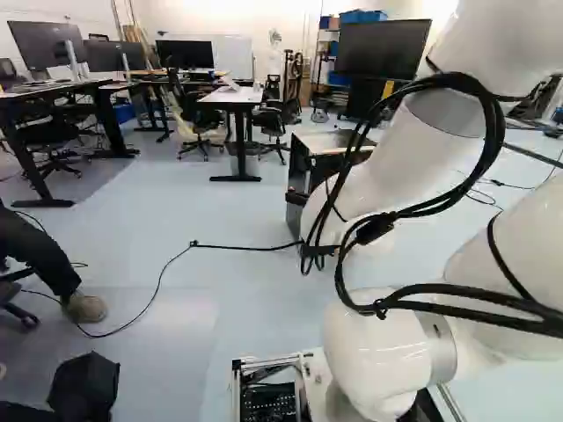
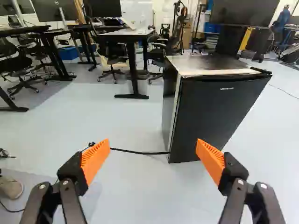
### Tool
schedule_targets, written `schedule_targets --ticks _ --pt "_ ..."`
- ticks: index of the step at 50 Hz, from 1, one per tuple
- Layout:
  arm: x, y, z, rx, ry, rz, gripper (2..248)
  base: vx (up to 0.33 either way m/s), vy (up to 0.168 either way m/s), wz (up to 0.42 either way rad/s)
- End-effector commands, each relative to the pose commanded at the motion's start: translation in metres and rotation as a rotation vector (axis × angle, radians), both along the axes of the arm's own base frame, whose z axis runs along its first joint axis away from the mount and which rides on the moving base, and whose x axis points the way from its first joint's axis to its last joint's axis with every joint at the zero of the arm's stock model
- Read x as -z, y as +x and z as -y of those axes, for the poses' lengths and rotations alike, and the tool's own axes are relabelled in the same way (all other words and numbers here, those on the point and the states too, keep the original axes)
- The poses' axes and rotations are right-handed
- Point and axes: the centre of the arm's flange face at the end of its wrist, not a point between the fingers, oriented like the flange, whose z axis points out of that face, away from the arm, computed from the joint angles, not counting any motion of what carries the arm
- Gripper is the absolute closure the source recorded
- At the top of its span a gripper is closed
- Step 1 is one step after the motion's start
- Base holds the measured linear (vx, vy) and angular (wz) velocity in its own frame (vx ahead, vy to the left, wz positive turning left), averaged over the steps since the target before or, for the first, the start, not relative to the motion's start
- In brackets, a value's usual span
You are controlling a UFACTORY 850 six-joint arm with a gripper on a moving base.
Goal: Open the fridge door
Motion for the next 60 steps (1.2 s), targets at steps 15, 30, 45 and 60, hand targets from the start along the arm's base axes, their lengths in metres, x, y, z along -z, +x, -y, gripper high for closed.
schedule_targets --ticks 15,30,45,60 --pt "0.0000 0.0000 0.0000 0.000 0.000 0.000 3 0.000 0.000 0.000" --pt "0.0000 0.0000 0.0000 0.000 0.000 0.000 3 0.000 0.000 0.000" --pt "0.0000 0.0000 0.0000 0.000 0.000 0.000 3 0.000 0.000 0.000" --pt "0.0000 0.0000 0.0000 0.000 0.000 0.000 3 0.043 -0.008 -0.009"
